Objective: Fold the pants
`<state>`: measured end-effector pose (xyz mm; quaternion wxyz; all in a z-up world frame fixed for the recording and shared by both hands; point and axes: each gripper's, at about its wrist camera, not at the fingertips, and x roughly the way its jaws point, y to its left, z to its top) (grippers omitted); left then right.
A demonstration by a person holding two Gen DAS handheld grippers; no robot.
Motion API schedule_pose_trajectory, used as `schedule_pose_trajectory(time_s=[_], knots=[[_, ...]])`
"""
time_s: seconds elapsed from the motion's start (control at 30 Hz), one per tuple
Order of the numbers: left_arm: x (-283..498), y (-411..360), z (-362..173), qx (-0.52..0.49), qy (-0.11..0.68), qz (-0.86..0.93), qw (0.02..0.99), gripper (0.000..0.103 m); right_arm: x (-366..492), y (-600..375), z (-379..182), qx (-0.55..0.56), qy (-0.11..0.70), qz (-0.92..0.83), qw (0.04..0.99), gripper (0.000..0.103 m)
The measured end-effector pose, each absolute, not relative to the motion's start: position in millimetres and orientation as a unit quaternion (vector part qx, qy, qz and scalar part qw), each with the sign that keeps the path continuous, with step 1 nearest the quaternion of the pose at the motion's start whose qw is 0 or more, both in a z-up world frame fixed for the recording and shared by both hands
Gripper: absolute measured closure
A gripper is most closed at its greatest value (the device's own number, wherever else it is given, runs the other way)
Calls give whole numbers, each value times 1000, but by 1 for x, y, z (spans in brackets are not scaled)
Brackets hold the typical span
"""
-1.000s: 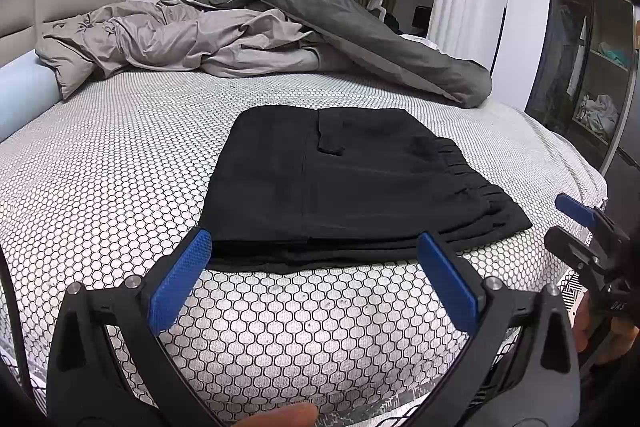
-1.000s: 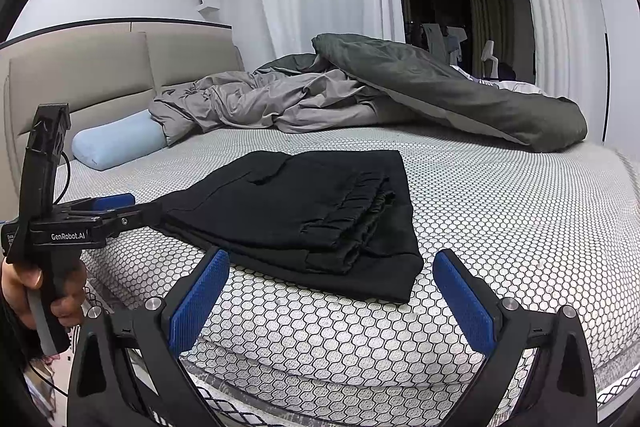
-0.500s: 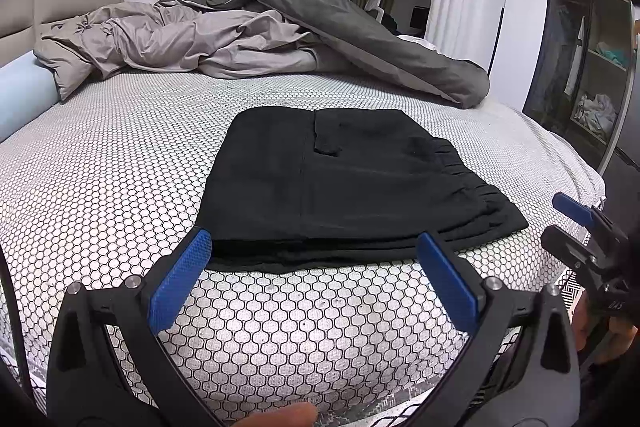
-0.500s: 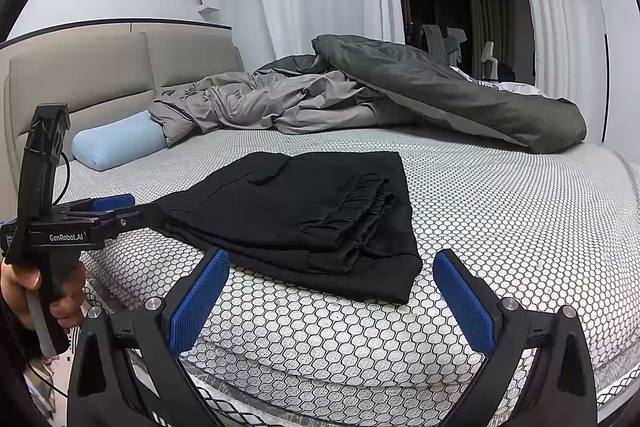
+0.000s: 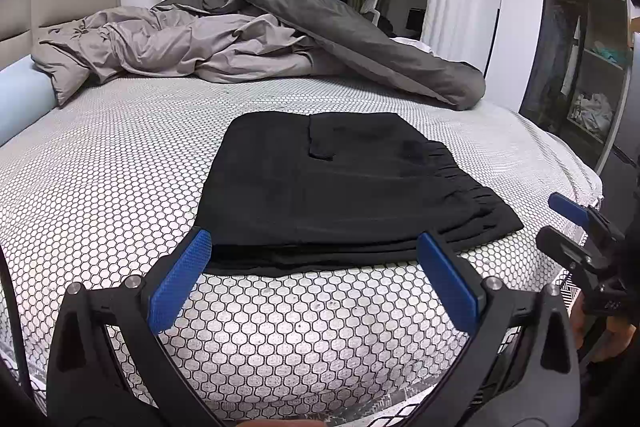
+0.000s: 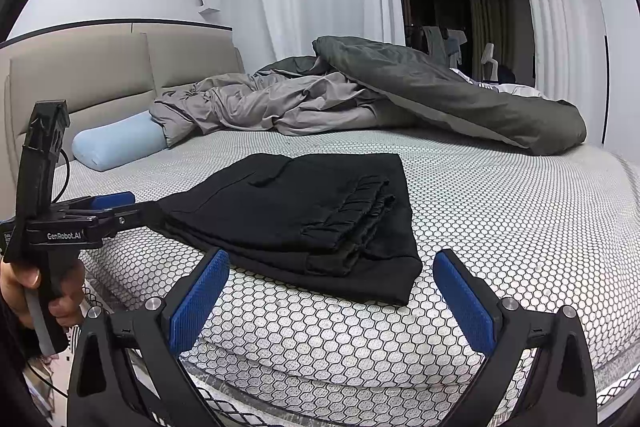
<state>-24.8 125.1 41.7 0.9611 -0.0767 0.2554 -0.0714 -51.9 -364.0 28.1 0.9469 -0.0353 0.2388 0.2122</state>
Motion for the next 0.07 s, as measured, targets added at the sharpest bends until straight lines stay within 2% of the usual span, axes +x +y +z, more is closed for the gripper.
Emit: schedule_pose_trajectory(time_s=[0.07], knots=[[-25, 125, 42, -73, 255, -72, 961, 1, -52, -364, 28, -36, 239, 213, 947, 0]])
